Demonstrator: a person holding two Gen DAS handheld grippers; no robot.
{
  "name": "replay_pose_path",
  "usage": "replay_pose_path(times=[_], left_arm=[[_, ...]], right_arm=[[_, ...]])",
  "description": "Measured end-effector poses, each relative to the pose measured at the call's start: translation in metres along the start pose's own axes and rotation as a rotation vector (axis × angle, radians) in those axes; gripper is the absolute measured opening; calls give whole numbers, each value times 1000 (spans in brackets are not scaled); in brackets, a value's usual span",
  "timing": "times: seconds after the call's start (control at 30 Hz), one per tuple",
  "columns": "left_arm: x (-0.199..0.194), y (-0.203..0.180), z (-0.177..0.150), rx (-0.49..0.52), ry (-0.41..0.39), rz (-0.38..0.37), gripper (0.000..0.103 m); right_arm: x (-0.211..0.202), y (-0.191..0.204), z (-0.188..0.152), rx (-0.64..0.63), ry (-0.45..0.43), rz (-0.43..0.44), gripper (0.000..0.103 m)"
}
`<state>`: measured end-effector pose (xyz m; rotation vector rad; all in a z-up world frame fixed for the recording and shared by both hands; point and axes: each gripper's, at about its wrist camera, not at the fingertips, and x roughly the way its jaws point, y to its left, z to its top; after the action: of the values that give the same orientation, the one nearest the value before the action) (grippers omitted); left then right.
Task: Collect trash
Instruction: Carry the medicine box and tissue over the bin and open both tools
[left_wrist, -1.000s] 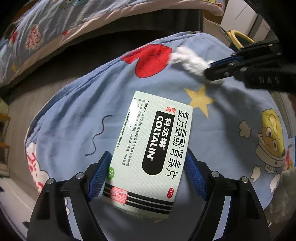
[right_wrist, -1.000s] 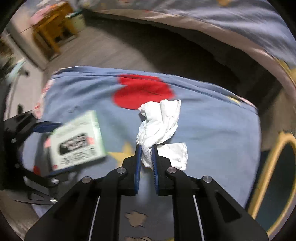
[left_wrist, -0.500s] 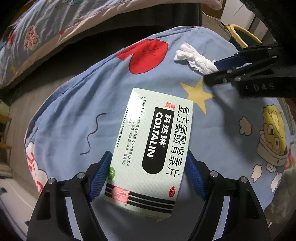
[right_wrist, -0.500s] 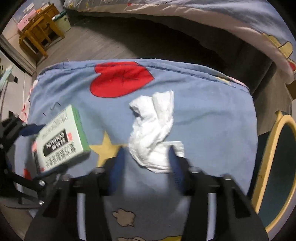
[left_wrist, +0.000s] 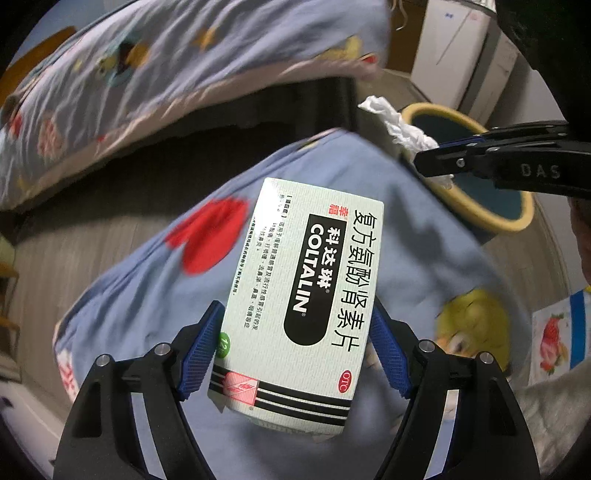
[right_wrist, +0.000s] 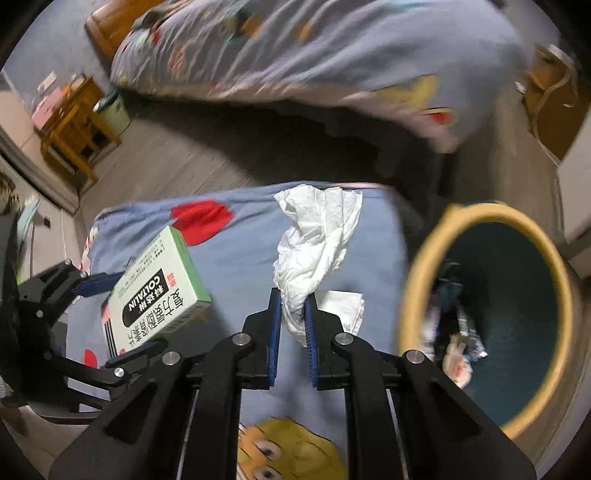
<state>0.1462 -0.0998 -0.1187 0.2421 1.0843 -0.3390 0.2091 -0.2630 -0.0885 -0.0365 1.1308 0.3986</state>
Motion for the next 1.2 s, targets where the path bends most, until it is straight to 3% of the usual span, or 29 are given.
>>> replay_pose_path(times=[0.1,0.43,0.6,0.8,0.87,0.9,1.1,1.2], left_arm=[[-4,-31,18,51,-32,3,77],[11,-140,81,144,-98,-111,77],[32,-172,104,207,-104,-75,78],[49,-180,127,187,-126,-77,81],[49,-177,130,181,-133,-74,87],[51,-179,133,177,-136,-70,87],[36,-168,118,128,-135,-83,88],[18,-164,103,110,-145,-91,91]], right_arm=[[-27,-39,-6,61,-27,-42,12],[-59,-162,-41,368,-67,-90,12],[-57,-203,-62,497,-71,-49,12],[-57,-219,-69,553,-98,3,16],[-57,-219,-71,544,-98,7,25],[-59,-219,-73,534,-95,6,35],[-75,-210,-85,473,-86,-41,39],[-94,-192,-96,407,-87,-102,50]])
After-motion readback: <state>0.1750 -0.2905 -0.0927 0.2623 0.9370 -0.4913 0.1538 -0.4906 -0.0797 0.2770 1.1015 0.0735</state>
